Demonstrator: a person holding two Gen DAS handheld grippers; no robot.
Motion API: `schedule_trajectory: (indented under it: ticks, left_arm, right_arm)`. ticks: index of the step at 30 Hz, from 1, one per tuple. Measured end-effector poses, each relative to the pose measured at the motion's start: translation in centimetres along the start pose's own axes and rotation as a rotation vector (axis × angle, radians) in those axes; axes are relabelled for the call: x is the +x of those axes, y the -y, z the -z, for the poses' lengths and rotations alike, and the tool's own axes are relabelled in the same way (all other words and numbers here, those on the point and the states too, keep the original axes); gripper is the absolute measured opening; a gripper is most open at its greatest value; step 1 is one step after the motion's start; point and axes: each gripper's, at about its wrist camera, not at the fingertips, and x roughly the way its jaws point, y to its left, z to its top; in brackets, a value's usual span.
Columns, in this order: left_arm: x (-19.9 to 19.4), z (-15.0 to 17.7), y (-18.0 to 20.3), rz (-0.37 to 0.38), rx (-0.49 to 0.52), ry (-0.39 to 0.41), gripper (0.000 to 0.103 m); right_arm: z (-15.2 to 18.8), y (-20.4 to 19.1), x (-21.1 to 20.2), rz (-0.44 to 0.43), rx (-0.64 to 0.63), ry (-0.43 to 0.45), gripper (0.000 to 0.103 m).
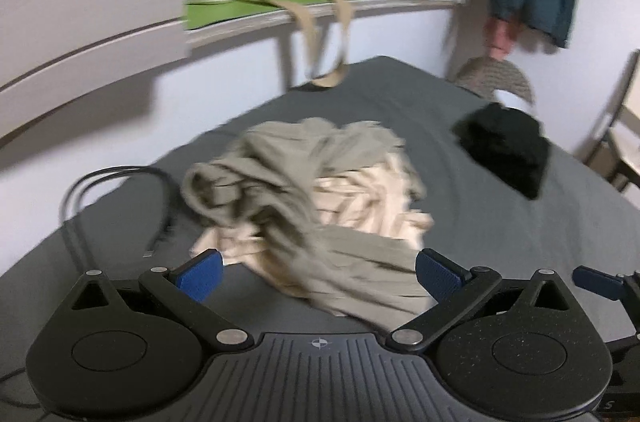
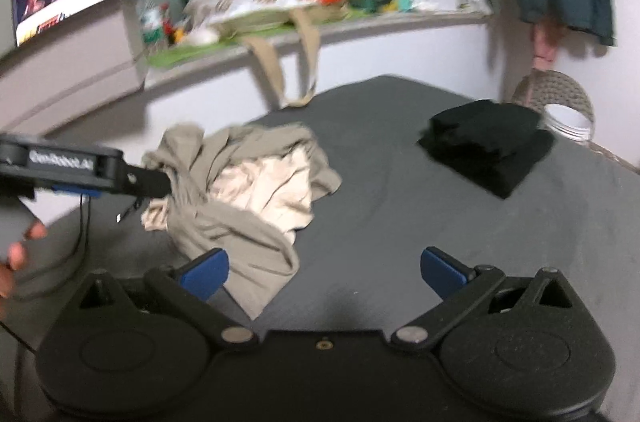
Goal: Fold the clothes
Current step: 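Move both tools toward the crumpled khaki garment, then grasp the khaki garment with the right gripper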
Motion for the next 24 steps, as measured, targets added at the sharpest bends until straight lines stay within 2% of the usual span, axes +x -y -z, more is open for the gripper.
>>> schedule_trajectory:
  ticks: [2,4,7,11,13,19,20,23,24]
  left_arm:
    - [0.4,0.1,-0.8,-0.009,-0.032,-0.022,0.103]
    - [0.7,0.2,-1.6,-0.006,-0.066,-0.033,0.103]
    - [0.7,0.3,-2.6,-0.003,-0.119,-0.031,0.103]
    - [0.8,0.3,-2.9,-0.030,-0.160,-0.041,0.103]
    - [1.0,0.4,-2.9,-0.017,-0.173,-0.052,0.103]
    - [1.2,0.6,-1.9,0.015,-0.145,-0.064,0.103]
    - [1.0,0.6,-1.8,0.019,-0.142,-0.061,0.103]
    - [0.7,0.5,-1.3,0.031,-0.136,-0.044,0.103]
    - [0.6,0.5,-1.2,0.034,-0.136,-0.040,0.103]
  right_arm:
    - [0.1,-0.5,1.4,-0.016,-0.046,-0.007,0.103]
    - [0.3,-1.2,2.7,-0.037,-0.091,-0.016,0.096]
    - [0.2,-1.9,5.2,-0.065,-0.140,-0.072,0.065]
    - [0.1,-1.4,8.3,-0.098,-0.079,-0.127,0.056]
    - [0.1,-1.1,9.6,-0.113,-0.041,-0.153,0.051]
    - [0.5,-0.5,11.3,-0.144,0.078,-0.185,0.029]
    - [0.6,-0.4,11.5,-0.149,0.088,-0.185,0.021]
    - [0.9,-0.3,11.7,-0.130,0.110,-0.182,0.007]
    - [0.9,-0.2,11.5,-0.128,0.117,-0.180,0.007]
